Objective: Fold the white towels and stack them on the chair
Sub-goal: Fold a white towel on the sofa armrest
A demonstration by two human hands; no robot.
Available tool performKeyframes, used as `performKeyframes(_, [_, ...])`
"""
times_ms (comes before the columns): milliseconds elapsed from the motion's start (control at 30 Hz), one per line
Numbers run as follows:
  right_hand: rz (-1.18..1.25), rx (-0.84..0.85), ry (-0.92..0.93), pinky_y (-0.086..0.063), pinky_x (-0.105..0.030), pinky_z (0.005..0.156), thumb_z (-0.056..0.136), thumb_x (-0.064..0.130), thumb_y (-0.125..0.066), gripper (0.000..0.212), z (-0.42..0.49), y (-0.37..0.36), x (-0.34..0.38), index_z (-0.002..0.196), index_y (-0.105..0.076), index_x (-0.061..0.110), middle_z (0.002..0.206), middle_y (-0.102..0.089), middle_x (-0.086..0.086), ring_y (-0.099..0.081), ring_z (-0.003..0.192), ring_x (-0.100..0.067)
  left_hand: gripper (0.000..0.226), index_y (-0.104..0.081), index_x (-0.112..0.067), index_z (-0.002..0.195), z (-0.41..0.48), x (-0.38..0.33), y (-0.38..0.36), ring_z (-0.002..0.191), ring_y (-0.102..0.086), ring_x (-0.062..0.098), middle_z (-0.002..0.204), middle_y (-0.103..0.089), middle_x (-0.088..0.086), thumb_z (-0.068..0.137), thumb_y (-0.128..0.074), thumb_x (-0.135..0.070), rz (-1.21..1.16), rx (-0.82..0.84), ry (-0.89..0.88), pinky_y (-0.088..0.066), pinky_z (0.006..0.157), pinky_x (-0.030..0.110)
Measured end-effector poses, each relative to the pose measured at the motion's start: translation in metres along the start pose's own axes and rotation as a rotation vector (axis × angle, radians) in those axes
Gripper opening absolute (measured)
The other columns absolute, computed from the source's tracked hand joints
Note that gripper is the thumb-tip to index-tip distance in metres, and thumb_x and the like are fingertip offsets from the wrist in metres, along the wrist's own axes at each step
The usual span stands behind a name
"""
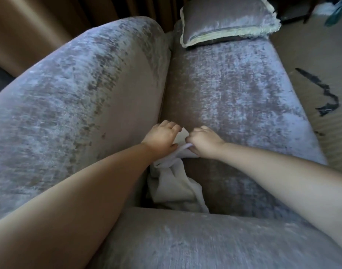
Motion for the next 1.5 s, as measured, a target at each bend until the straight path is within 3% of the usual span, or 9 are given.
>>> performKeyframes(133, [0.119, -0.248, -0.058, -0.039, -0.042, 0.084, 0.087, 0.014, -0.061, 0.011, -0.004, 0.021, -0.008, 0.091, -0.068, 0.007, 0.088, -0.065, -0.011, -0.057, 0.094, -0.033, 0.042, -0.047, -0.014, 0.132, -0.005, -0.002, -0.002, 0.122, -0.044, 0.023, 0.132, -0.05, 0.006, 0.095, -0.053, -0.033, 0.07, 0.164, 0.016, -0.034, 0.091, 0.032])
performKeyframes(233, [0.16, -0.397, -0.051, -0.044, -0.04, 0.073, 0.079, 0.013, -0.062, 0.008, -0.012, 0.051, -0.01, 0.079, -0.068, 0.007, 0.075, -0.062, -0.01, -0.059, 0.082, -0.033, 0.03, -0.055, -0.011, 0.119, -0.009, -0.011, 0.012, 0.108, -0.054, 0.025, 0.116, -0.059, 0.009, 0.096, -0.05, -0.029, 0.046, 0.135, 0.043, -0.035, 0.079, 0.03])
performKeyframes(400, [0.161, -0.703, -0.149, -0.046, -0.029, 0.059, 0.076, 0.024, -0.043, 0.028, -0.039, 0.12, -0.008, 0.071, -0.068, 0.014, 0.068, -0.064, 0.0, -0.059, 0.076, -0.027, 0.007, -0.048, -0.015, 0.085, -0.022, -0.02, 0.069, 0.091, -0.056, 0.029, 0.092, -0.063, 0.007, 0.088, -0.054, -0.018, -0.127, -0.26, 0.162, -0.035, 0.072, 0.036])
performKeyframes(600, [0.023, -0.794, -0.164, -0.047, -0.036, 0.07, 0.066, 0.006, -0.061, 0.018, -0.108, 0.186, 0.0, 0.077, -0.072, 0.016, 0.069, -0.065, 0.002, -0.043, 0.081, -0.02, 0.011, -0.056, -0.01, 0.075, -0.069, -0.046, 0.136, 0.075, -0.058, 0.032, 0.072, -0.061, 0.006, 0.076, -0.067, -0.011, -0.113, -0.637, 0.212, -0.031, 0.064, 0.034])
performKeyframes(767, [-0.102, -0.865, -0.138, -0.039, -0.033, 0.072, 0.066, 0.005, -0.07, 0.02, -0.163, 0.263, 0.043, 0.081, -0.073, 0.018, 0.074, -0.069, 0.004, -0.055, 0.074, -0.028, 0.009, -0.057, -0.01, 0.078, -0.13, -0.078, 0.204, 0.077, -0.057, 0.031, 0.077, -0.062, 0.006, 0.081, -0.066, -0.012, -0.051, -0.761, 0.158, -0.041, 0.07, 0.04])
performKeyframes(933, [-0.075, -1.045, -0.142, -0.043, -0.035, 0.065, 0.071, 0.008, -0.06, 0.02, -0.244, 0.312, 0.103, 0.083, -0.073, 0.017, 0.078, -0.069, 0.002, -0.059, 0.073, -0.028, 0.006, -0.055, -0.009, 0.071, -0.204, -0.119, 0.257, 0.062, -0.055, 0.03, 0.065, -0.057, 0.005, 0.072, -0.059, -0.013, -0.062, -1.002, 0.037, -0.045, 0.06, 0.038])
performKeyframes(1100, [-0.034, -1.045, -0.125, -0.018, -0.025, 0.064, 0.077, 0.009, -0.05, 0.022, -0.336, 0.257, 0.154, 0.081, -0.069, 0.019, 0.077, -0.065, 0.006, -0.048, 0.074, -0.016, 0.012, -0.054, -0.012, 0.072, -0.279, -0.178, 0.217, 0.068, -0.043, 0.022, 0.067, -0.052, 0.002, 0.075, -0.049, -0.022, 0.032, -1.096, -0.128, -0.028, 0.061, 0.033])
performKeyframes(1267, [0.023, -0.943, -0.14, -0.033, -0.033, 0.061, 0.075, 0.013, -0.047, 0.022, -0.383, 0.18, 0.187, 0.076, -0.068, 0.019, 0.073, -0.063, 0.006, -0.052, 0.069, -0.021, 0.012, -0.055, -0.012, 0.07, -0.321, -0.212, 0.141, 0.065, -0.048, 0.025, 0.066, -0.053, 0.003, 0.078, -0.049, -0.02, 0.067, -1.014, -0.198, -0.028, 0.063, 0.034])
performKeyframes(1500, [0.078, -0.893, -0.165, -0.028, -0.021, 0.067, 0.074, 0.015, -0.045, 0.025, -0.404, 0.111, 0.235, 0.078, -0.07, 0.018, 0.071, -0.059, 0.007, -0.047, 0.073, -0.015, 0.008, -0.052, -0.013, 0.072, -0.36, -0.219, 0.1, 0.068, -0.042, 0.021, 0.071, -0.053, 0.001, 0.072, -0.057, -0.007, 0.158, -0.925, -0.257, -0.028, 0.067, 0.031])
Point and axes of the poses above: each hand's wrist, its own z-axis towards the middle knuckle, its own y-axis out of the back of the hand, x = y × z, the point moved 3 cm from there along z, towards the middle knuckle
